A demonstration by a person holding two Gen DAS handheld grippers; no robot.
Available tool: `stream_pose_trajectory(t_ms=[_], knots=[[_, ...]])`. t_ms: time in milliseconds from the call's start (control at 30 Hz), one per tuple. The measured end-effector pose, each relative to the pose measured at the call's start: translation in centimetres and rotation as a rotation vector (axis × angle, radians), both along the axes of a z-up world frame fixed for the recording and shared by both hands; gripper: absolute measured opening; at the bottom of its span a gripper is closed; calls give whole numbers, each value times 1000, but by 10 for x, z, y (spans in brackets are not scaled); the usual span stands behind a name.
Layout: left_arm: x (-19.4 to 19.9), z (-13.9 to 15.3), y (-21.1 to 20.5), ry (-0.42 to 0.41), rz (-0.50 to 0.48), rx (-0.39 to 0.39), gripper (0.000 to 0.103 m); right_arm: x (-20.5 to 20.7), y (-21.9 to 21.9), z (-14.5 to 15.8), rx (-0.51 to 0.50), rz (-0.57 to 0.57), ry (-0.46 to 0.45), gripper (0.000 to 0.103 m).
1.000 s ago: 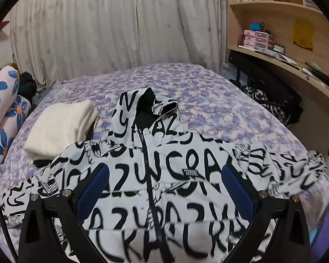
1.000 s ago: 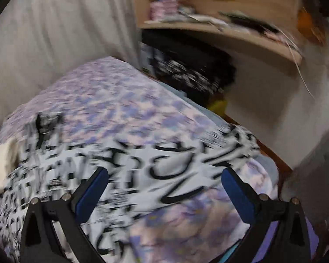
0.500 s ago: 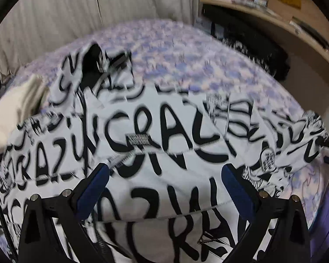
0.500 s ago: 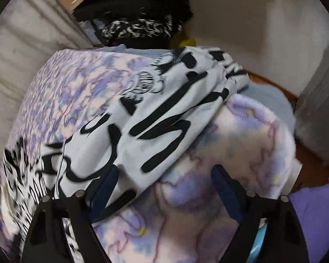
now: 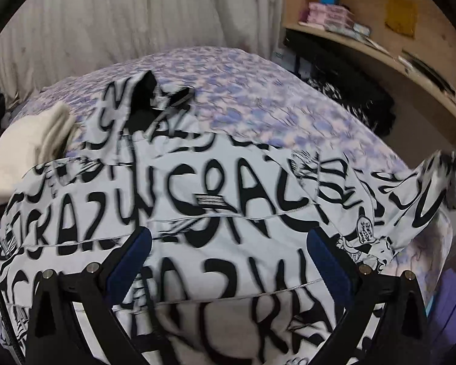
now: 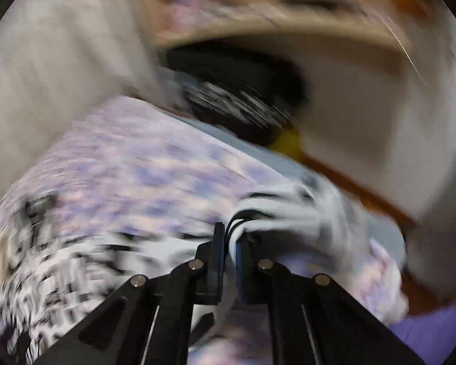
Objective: Fold large clothes
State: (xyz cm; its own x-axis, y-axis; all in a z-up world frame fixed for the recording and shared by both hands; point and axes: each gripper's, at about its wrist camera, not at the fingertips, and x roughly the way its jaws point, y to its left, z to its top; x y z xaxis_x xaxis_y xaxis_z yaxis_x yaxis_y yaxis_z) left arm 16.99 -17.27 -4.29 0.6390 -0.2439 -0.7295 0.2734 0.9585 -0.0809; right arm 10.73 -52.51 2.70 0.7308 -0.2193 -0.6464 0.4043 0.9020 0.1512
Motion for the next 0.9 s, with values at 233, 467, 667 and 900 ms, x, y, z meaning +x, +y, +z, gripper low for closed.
stream_pose_trajectory(t_ms=[233, 467, 667, 900], knots=[[-6, 9, 75, 28, 127, -24, 101, 34, 170, 5, -51, 544, 8, 10], [-9, -16, 117, 82, 156, -13, 101, 20, 253, -93, -71, 721, 238, 63], [-7, -24, 104, 87, 87, -36, 101, -11, 220, -103, 78, 623, 218, 62], [42, -33, 77, 149, 7, -165, 101, -45, 177, -100, 174, 467, 136, 62]])
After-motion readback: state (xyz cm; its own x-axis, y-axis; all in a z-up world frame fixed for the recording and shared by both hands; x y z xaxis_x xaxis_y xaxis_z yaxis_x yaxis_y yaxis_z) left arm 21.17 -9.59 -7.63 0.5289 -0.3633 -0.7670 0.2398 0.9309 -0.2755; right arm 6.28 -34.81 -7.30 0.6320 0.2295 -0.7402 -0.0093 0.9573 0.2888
